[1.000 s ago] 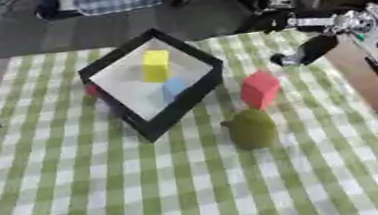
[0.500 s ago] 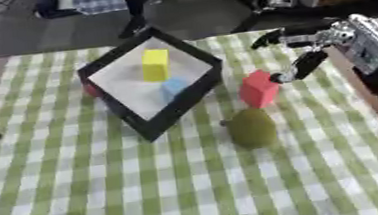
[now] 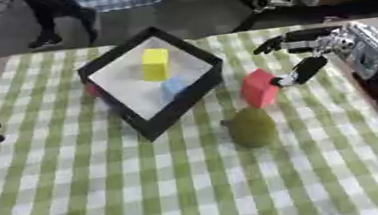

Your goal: Pick up objects on the table and place them in the box.

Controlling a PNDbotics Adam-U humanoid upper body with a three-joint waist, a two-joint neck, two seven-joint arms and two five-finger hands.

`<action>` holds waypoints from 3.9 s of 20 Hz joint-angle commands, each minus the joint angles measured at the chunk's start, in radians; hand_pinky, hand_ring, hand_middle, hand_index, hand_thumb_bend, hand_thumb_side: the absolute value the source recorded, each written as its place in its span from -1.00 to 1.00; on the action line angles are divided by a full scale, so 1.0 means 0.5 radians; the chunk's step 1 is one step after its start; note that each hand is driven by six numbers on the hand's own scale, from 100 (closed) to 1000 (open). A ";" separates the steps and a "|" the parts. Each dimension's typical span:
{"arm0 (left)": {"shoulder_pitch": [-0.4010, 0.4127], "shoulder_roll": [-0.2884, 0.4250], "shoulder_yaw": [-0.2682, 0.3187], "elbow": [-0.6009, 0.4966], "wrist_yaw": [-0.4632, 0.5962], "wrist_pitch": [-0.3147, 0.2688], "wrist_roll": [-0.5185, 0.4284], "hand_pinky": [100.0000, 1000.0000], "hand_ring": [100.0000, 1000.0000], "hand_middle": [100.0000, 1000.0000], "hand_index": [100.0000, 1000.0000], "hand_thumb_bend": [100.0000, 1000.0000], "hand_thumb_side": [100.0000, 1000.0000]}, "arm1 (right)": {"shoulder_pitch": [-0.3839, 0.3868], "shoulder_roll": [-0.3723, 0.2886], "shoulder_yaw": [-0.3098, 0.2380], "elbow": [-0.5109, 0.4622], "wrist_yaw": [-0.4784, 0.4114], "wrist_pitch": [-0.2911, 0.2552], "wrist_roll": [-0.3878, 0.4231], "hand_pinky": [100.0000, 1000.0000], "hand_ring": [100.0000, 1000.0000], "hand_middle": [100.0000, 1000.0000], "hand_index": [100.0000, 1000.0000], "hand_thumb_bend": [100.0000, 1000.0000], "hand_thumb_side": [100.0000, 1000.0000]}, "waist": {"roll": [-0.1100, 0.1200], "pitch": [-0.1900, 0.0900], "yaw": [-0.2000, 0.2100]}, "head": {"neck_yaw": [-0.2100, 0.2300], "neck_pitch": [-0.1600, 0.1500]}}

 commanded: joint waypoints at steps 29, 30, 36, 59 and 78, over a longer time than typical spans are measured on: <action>0.001 0.004 0.017 -0.038 0.000 -0.004 -0.024 0.40 0.06 0.12 0.83 -0.94 1.00 | 0.018 -0.027 0.039 -0.049 -0.051 -0.291 0.394 0.88 0.86 0.85 1.00 -0.72 -0.23 | 0.016 0.014 0.016 | -0.005 -0.004; 0.002 0.004 0.017 -0.038 0.001 -0.004 -0.024 0.40 0.06 0.12 0.83 -0.94 1.00 | 0.020 -0.033 0.038 -0.057 -0.068 -0.290 0.395 0.88 0.85 0.85 1.00 -0.74 -0.22 | 0.015 0.014 0.015 | -0.005 -0.004; 0.004 0.006 0.015 -0.039 0.000 -0.003 -0.023 0.40 0.06 0.12 0.83 -0.95 1.00 | 0.029 -0.079 0.039 -0.127 -0.206 -0.260 0.423 0.88 0.84 0.84 1.00 -0.76 -0.23 | 0.014 0.011 0.010 | -0.006 -0.004; 0.008 0.003 0.014 -0.042 0.001 -0.004 -0.029 0.39 0.07 0.12 0.83 -0.95 1.00 | 0.038 -0.065 0.075 -0.113 -0.116 -0.235 0.516 0.88 0.87 0.86 1.00 -0.64 -0.31 | 0.016 0.017 0.016 | -0.007 -0.004; 0.004 -0.007 0.009 -0.047 0.008 -0.005 -0.036 0.40 0.06 0.12 0.83 -0.96 1.00 | -0.015 0.058 0.046 0.001 0.158 -0.263 0.436 0.87 0.83 0.79 0.96 -0.78 -0.65 | 0.030 0.029 0.041 | -0.025 -0.004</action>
